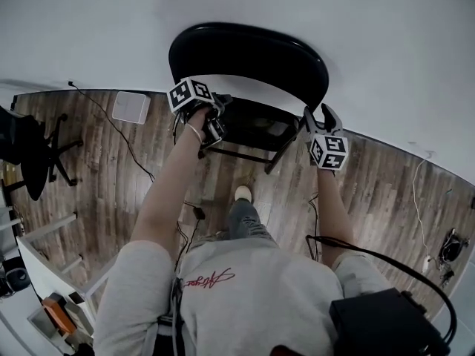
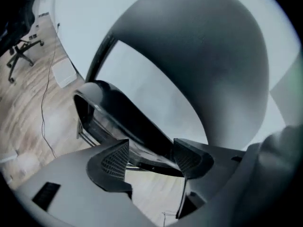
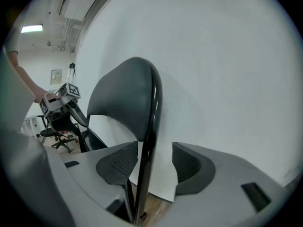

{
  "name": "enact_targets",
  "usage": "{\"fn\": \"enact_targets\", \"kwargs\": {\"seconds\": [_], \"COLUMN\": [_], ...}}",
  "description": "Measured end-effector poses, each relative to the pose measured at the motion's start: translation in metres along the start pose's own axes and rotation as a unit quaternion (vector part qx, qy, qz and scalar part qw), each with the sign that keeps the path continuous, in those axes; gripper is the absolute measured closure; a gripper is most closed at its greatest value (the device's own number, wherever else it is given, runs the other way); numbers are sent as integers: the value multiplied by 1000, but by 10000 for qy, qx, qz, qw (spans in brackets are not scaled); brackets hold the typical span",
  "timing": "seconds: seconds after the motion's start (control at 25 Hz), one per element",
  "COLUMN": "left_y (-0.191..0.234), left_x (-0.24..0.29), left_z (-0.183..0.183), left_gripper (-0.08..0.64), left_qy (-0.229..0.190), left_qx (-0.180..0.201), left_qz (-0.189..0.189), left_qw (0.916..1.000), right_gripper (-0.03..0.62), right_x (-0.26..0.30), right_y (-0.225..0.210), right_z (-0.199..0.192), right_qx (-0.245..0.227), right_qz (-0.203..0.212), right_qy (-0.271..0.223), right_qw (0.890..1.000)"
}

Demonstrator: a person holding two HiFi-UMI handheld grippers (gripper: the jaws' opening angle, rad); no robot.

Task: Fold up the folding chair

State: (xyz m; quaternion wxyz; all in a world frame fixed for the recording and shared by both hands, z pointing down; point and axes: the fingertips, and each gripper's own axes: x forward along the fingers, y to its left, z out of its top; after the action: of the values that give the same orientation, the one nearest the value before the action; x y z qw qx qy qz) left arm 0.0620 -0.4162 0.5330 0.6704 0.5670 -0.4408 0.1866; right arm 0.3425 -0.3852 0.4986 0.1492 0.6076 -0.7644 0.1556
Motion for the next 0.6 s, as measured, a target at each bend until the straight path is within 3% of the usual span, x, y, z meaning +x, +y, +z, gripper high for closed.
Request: {"fn": "enact_targets", "kwargs": {"seconds": [0.12, 0.2, 0.28, 0.32, 0.36, 0.44, 0.52, 0.6], "left_y": [10, 9, 4, 2, -1, -8, -16, -25], "left_x": [-48, -89, -131, -152, -171, -207, -240, -275], "left_z": [-12, -27, -48, -59, -69, -90, -110, -130], "left_gripper": [255, 272, 361, 431, 465, 490, 526, 536], "left_qy": [-497, -1062, -1573, -1804, -2020, -2399, -2796, -3321], "left_qx": [534, 585, 456, 409, 426, 758, 1460, 2341], "left_qz": [-283, -661, -1204, -1491, -1764, -2149, -2203, -2038], "left_qw": [9969, 9904, 9791, 9714, 9624, 9437, 9230, 8907], "right_gripper": [380, 382, 416, 501, 541, 559, 572, 572], "right_x": [-57, -103, -145, -162, -176, -204, -237, -267], "right_y": [-1, 8, 19, 26, 34, 56, 84, 119], "right_z": [4, 25, 54, 69, 85, 114, 138, 151], "right_qx": [-75, -393, -759, -906, -1030, -1243, -1298, -1090], "right_qz": [-276, -316, -340, -319, -264, -79, 142, 486], "right_qy": [-330, -847, -1394, -1609, -1798, -2141, -2483, -2703], "right_qw": [9990, 9951, 9867, 9823, 9779, 9689, 9598, 9553]}}
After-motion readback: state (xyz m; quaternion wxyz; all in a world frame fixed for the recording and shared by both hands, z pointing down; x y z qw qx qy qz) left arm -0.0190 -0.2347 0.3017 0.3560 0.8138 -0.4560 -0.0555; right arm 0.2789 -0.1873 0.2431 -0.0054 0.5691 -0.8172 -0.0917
